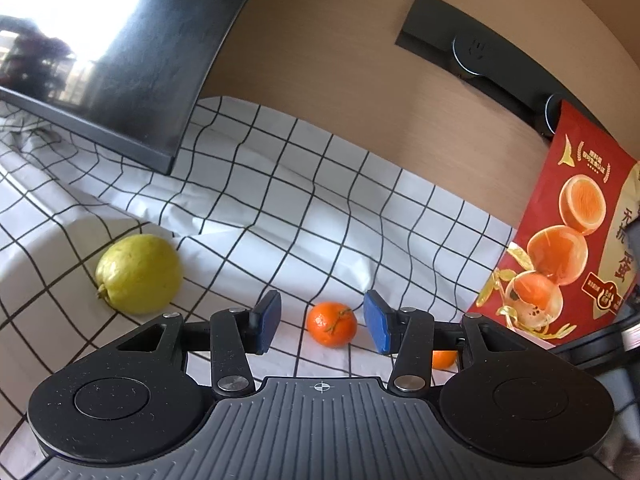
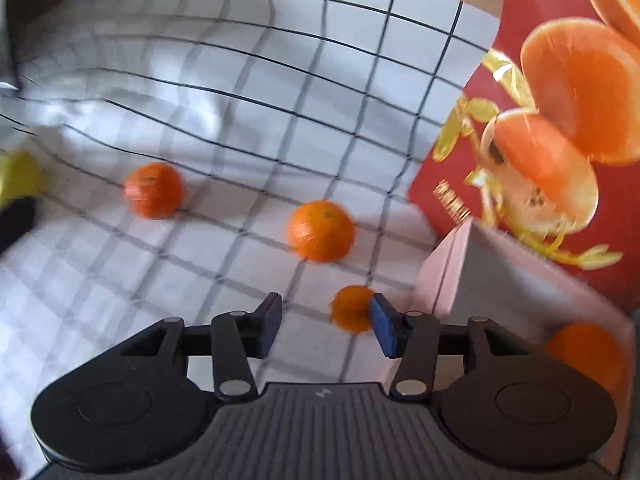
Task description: Organize fruits
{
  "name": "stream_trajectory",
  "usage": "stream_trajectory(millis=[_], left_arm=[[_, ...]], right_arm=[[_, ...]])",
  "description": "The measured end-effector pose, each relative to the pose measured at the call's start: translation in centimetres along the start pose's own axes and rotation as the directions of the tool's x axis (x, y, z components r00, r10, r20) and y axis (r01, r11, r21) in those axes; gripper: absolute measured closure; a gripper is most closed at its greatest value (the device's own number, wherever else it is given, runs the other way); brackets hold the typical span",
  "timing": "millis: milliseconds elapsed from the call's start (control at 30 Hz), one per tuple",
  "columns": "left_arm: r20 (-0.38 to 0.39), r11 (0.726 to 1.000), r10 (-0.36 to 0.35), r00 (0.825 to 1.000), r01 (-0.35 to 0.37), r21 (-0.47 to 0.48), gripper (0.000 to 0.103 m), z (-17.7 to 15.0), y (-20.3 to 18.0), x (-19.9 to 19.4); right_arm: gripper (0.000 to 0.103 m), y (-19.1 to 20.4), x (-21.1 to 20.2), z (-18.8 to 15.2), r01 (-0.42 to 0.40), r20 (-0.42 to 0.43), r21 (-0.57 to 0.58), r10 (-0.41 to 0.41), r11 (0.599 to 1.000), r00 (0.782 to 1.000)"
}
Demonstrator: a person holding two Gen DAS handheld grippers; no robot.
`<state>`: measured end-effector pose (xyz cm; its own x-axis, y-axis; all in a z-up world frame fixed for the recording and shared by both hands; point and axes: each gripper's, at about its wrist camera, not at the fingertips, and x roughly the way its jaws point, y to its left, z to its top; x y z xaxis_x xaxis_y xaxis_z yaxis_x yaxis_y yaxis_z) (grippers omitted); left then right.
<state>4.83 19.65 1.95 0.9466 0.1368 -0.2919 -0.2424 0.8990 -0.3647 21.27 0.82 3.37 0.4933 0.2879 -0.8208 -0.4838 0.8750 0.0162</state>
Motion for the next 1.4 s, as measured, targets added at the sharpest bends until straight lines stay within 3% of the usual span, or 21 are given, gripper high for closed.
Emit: stream_trajectory(millis=[100, 167, 367, 467, 667, 833, 967, 1167, 1400], left_arm=[[-0.009, 1.000, 0.015, 1.000, -0.015, 0.025, 0.053, -0.3, -0.3, 0.3], [-0.022, 0.999, 0.024, 0.999, -0.024, 0.031, 0.053, -0.4, -0.2, 0.5], [-0.049, 1.000, 0.028, 0.998, -0.028, 0.006, 0.053, -0.5, 0.5, 1.0], [-0.061, 1.000, 0.027, 0.998, -0.027, -0.004, 0.053, -0.5, 0.7, 1.2], [-0.080, 1.000, 0.031, 0.996, -0.030, 0.007, 0.053, -0.9, 0.7, 1.5], [-0.091, 1.000, 0.010, 0.996, -0.010, 0.004, 0.053, -1.2, 0.6, 2.2], [-0.137, 0.999, 0.016, 0.991, -0.011, 0.034, 0.053, -1.1, -0.3, 4.2], [-0.103, 0.987, 0.099, 0.990, -0.085, 0.133, 0.053, -0.5, -2.5, 6.9], [-0.138, 0.969, 0.130, 0.982, -0.096, 0.226, 0.052, -1.3, -4.3, 9.7]], right_arm=[[0.057, 0.1, -1.5, -0.6, 0.017, 0.050, -0.009, -0.017, 1.000, 0.999], [0.057, 0.8, -1.0, -0.8, 0.072, 0.043, -0.041, -0.071, 0.997, 0.997], [0.064, 1.9, 1.8, -1.1, 0.139, 0.023, -0.088, -0.138, 0.986, 0.990], [0.076, 2.7, 1.5, -1.9, 0.114, 0.017, -0.135, -0.113, 0.984, 0.993], [0.077, 3.9, -1.0, -5.3, 0.054, 0.050, -0.178, -0.045, 0.983, 0.998], [0.077, 3.7, -7.3, -11.2, -0.139, 0.123, -0.193, 0.165, 0.971, 0.979], [0.077, 2.6, -10.7, -16.4, -0.219, 0.146, -0.210, 0.252, 0.953, 0.957], [0.077, 1.3, -11.6, -20.8, -0.175, 0.181, -0.213, 0.215, 0.961, 0.960], [0.077, -0.5, -12.1, -22.7, -0.106, 0.284, -0.191, 0.158, 0.976, 0.946]])
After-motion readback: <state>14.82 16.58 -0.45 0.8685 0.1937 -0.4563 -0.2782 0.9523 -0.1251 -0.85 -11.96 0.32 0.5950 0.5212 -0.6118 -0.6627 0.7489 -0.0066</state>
